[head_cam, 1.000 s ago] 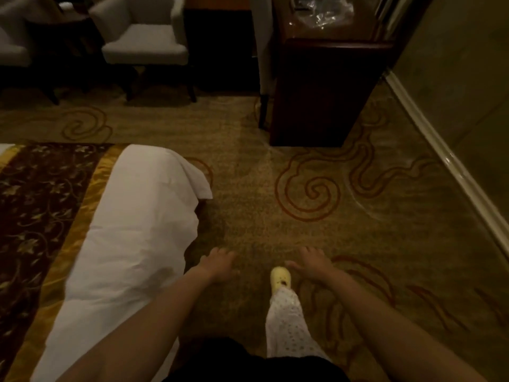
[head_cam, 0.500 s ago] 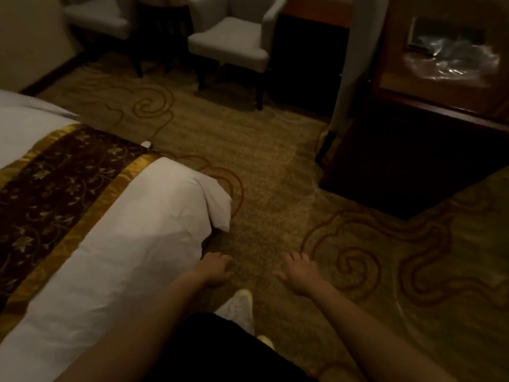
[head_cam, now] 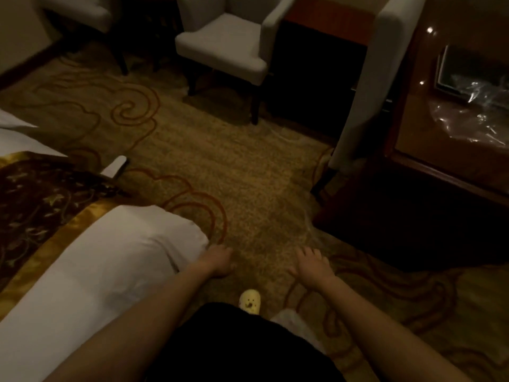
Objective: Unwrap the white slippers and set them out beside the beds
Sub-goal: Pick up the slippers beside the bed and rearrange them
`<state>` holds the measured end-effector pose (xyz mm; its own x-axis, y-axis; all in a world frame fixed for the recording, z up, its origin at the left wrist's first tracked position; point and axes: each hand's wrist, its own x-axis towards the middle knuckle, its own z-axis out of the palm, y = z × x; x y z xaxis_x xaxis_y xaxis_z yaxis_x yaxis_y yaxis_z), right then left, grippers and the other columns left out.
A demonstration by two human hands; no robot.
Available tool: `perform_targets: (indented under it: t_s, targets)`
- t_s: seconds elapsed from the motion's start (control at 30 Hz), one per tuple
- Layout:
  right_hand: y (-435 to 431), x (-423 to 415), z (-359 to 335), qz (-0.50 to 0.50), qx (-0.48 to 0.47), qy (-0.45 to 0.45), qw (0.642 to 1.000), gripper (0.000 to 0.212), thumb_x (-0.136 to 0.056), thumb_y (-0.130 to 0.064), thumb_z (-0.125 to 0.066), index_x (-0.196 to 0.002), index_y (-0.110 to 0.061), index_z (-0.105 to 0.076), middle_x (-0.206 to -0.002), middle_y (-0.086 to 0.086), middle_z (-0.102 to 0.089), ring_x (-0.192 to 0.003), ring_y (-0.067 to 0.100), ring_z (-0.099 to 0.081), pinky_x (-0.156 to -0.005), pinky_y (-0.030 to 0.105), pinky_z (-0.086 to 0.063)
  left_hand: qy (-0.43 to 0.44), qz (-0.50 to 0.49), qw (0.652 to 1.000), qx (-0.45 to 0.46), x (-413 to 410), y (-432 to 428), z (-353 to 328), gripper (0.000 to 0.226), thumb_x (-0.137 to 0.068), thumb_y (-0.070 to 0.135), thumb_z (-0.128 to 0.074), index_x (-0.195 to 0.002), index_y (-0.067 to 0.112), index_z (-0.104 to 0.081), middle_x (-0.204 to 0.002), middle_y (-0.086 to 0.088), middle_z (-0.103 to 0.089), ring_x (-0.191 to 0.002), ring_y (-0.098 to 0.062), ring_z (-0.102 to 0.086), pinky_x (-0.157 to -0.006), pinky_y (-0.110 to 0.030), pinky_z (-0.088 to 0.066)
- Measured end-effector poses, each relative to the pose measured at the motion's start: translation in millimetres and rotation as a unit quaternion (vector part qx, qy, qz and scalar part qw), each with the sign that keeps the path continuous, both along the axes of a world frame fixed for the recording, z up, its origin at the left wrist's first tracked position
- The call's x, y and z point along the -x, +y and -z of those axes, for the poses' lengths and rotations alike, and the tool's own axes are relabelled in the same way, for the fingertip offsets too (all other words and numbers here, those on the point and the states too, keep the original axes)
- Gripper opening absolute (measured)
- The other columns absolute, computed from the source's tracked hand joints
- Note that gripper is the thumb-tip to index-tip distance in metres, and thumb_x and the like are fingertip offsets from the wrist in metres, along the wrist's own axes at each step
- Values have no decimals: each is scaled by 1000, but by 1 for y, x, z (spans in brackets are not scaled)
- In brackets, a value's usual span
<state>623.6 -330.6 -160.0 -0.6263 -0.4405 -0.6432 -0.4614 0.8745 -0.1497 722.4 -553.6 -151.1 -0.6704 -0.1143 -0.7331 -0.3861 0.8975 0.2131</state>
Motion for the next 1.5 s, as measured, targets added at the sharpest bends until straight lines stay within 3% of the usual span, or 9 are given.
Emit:
perform_targets:
  t_s: [0.13,0.37,0.6,0.7,0.87,1.17,1.3,1.5]
  targets:
    - [-20,76,-5,7,5,-48,999,68,-89,-55,-39,-145,-20,-20,-152,11,-23,-136,34,-24,-107,50,-27,14,-16,1000,9,79,-20,-13,50,-92,37,-46,-135,13,-40,-140,-13,-43,-129,-32,-39,-105,-46,-38]
    - [-94,214,8,-117,-19,-88,989,69,-90,-55,-38,-145,-18,-19,-154,11,-20,-139,34,-21,-110,50,-25,-20,-136,990,-9,164,-70,-1,49,-92,39,-45,-133,12,-42,-139,-13,-43,-128,-33,-40,-105,-46,-37]
    - [-207,351,-8,-259,-35,-71,963,62,-94,-46,-38,-142,-10,-24,-148,16,-28,-135,33,-29,-109,45,-30,11,-327,945,-27,226,-112,-12,48,-93,32,-45,-136,9,-41,-142,-16,-44,-129,-33,-41,-107,-37,-35]
    - [-246,381,-6,-284,-32,-76,955,61,-94,-43,-38,-143,-10,-23,-149,16,-27,-136,32,-28,-111,44,-30,37,-400,915,-33,241,-131,-19,48,-94,31,-45,-138,9,-41,-145,-13,-42,-132,-29,-39,-108,-32,-33]
    - [-312,408,14,-360,-63,-106,925,64,-94,-47,-36,-143,-8,-22,-147,19,-31,-133,34,-32,-107,40,-31,-5,-472,881,-36,257,-178,-14,53,-94,38,-45,-140,12,-37,-147,-16,-38,-135,-31,-35,-109,-34,-32]
    - [-506,499,7,-364,-40,-114,924,57,-95,-43,-38,-138,-7,-30,-141,18,-36,-127,32,-38,-104,39,-35,-28,-502,863,-46,333,-348,12,50,-94,37,-43,-138,13,-40,-144,-16,-40,-132,-33,-38,-108,-37,-34]
    - [-601,538,-15,-380,-10,-91,921,49,-96,-40,-39,-131,-5,-37,-135,18,-42,-122,31,-42,-100,39,-38,-12,-498,865,-59,379,-445,3,43,-92,34,-46,-128,11,-50,-136,-14,-51,-124,-30,-48,-105,-36,-39]
    - [-719,575,-17,-408,-40,-102,907,59,-95,-43,-38,-141,-7,-26,-145,17,-33,-131,32,-34,-107,42,-33,23,-533,845,-25,432,-559,-8,50,-93,36,-46,-137,13,-42,-142,-16,-44,-133,-31,-38,-110,-35,-34]
